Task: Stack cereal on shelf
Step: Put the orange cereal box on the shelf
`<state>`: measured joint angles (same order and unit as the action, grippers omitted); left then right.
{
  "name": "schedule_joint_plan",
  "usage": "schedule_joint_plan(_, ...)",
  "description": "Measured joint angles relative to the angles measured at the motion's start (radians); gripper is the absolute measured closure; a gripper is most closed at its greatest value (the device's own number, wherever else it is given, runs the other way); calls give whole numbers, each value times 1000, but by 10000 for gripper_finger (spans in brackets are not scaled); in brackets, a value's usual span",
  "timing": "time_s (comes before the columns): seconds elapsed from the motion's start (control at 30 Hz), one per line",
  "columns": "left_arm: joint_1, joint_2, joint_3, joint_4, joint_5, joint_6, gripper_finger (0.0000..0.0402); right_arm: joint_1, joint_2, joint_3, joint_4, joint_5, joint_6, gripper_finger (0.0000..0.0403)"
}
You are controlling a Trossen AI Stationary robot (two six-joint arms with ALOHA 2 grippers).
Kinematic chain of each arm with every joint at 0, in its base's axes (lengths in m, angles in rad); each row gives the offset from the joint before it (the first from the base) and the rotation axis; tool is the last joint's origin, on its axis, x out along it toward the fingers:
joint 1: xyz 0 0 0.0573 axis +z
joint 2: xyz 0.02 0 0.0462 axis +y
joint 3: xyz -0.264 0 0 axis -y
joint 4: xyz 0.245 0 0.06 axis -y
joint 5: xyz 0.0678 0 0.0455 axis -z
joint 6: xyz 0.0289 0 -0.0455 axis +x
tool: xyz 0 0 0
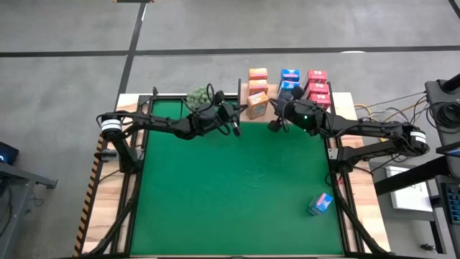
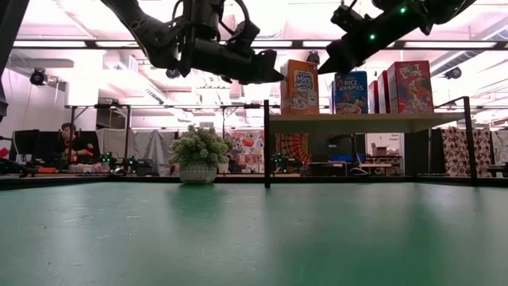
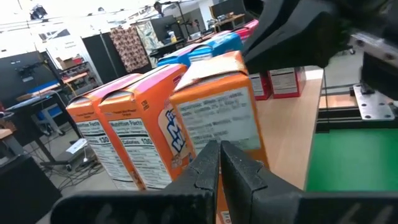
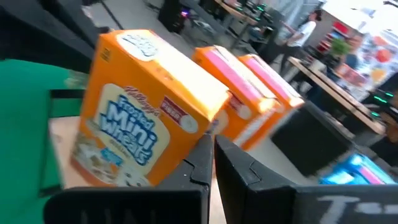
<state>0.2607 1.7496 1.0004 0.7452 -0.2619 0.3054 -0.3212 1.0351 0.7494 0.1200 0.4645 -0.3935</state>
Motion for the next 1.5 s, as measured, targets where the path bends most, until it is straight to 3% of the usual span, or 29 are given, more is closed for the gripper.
schedule_joint_plan(0.13, 2, 0, 0, 0, 0, 0, 402, 1, 0, 0, -3, -46, -1, 394)
schedule_joint_plan(0.73, 22, 2, 0, 11, 0, 0, 402, 55, -4, 46, -139, -46, 9, 394)
schedule_joint_plan(1.3, 21, 2, 0, 10, 3, -31, 402, 55, 1, 82, -200, -14, 61, 394)
schedule_joint_plan(1.5, 21, 2, 0, 6, 3, -64, 402, 55, 1, 82, -198, 85, 59, 394)
